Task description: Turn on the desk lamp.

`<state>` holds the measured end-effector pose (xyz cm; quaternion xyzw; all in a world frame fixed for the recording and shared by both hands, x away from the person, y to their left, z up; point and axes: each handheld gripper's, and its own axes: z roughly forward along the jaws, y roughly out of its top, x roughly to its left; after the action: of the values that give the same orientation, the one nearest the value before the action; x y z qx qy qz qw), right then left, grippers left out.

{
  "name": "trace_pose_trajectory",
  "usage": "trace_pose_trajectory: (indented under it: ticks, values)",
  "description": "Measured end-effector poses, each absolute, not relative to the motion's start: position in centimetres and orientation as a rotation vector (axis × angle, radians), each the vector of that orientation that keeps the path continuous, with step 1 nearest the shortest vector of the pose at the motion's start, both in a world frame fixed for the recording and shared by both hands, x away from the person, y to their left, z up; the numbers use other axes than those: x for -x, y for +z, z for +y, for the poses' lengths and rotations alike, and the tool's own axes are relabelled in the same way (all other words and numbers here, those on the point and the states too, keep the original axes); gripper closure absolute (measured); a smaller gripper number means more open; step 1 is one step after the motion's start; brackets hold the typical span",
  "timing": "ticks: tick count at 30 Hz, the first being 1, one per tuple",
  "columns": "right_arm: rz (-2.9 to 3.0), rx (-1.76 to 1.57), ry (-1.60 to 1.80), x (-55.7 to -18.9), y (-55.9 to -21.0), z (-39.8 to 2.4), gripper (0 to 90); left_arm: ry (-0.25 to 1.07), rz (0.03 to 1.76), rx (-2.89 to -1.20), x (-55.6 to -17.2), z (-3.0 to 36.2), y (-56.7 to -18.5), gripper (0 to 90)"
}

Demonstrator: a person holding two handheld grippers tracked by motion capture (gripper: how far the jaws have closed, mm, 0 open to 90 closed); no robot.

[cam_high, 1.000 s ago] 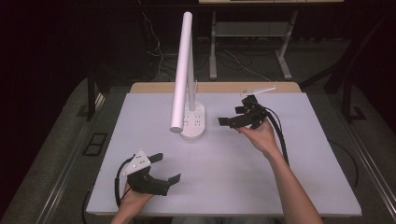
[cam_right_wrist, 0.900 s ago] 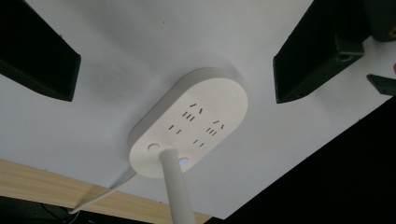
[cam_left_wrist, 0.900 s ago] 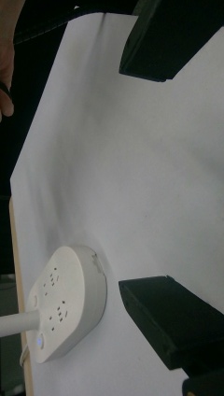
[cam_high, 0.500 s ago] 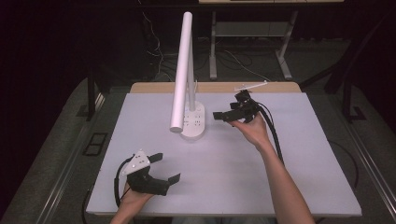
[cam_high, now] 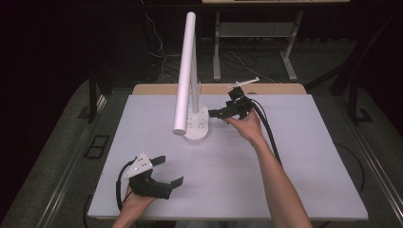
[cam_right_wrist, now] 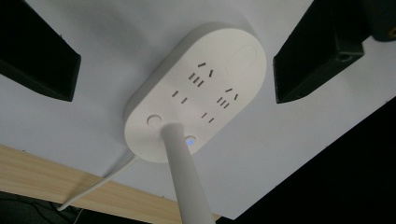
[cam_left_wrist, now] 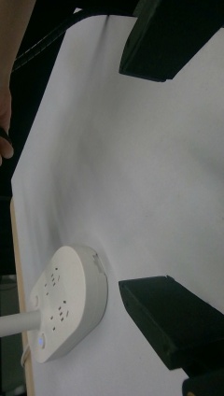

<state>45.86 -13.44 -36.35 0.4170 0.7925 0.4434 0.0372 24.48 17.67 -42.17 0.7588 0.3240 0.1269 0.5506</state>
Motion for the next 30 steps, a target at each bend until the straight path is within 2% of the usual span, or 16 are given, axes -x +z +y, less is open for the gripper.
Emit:
trace_pose_trajectory:
  ticks: [6,7,12,13,16,19,21,24,25,26,27,29,30]
  values:
    - [2.428,-1.299,1.369,-46.8,-36.4,-12.7,0.2,0.300,0.767,-1.792,-24.5,17.8,-42.1,0.0]
    - [2.425,-1.299,1.377,-47.0,-36.4,-12.6,4.5,0.299,0.768,-1.790,-24.5,17.8,-42.1,0.0]
    - [2.384,-1.317,1.376,-47.7,-36.4,-12.4,6.1,0.297,0.767,-1.792,-24.5,17.8,-42.1,0.0]
    - [2.395,-1.321,1.360,-48.1,-36.5,-12.5,13.4,0.296,0.765,-1.793,-24.5,17.8,-42.1,0.0]
    - [2.374,-1.332,1.379,-48.3,-36.5,-12.6,15.8,0.295,0.764,-1.792,-24.5,17.8,-42.2,0.0]
    - [2.352,-1.341,1.413,-48.8,-36.6,-12.5,30.2,0.296,0.765,-1.790,-24.5,17.8,-42.1,0.0]
    - [2.347,-1.344,1.433,-48.9,-36.6,-12.5,33.0,0.296,0.765,-1.790,-24.5,17.8,-42.1,0.0]
    - [2.326,-1.350,1.478,-49.4,-36.8,-12.4,44.4,0.294,0.765,-1.790,-24.6,17.8,-42.1,0.0]
    - [2.326,-1.350,1.478,-49.4,-36.8,-12.4,44.4,0.294,0.765,-1.791,-24.6,17.8,-42.1,0.0]
    - [2.323,-1.352,1.482,-49.7,-37.2,-12.3,50.4,0.294,0.766,-1.791,-24.6,17.8,-42.1,0.0]
    - [2.323,-1.352,1.482,-49.7,-37.2,-12.3,50.4,0.294,0.766,-1.791,-24.6,17.8,-42.1,0.0]
    - [2.325,-1.366,1.482,-49.8,-37.4,-12.2,56.7,0.293,0.765,-1.791,-24.5,17.8,-42.1,0.0]
    - [2.328,-1.364,1.477,-50.0,-37.8,-12.1,62.6,0.292,0.765,-1.791,-24.5,17.8,-42.1,0.0]
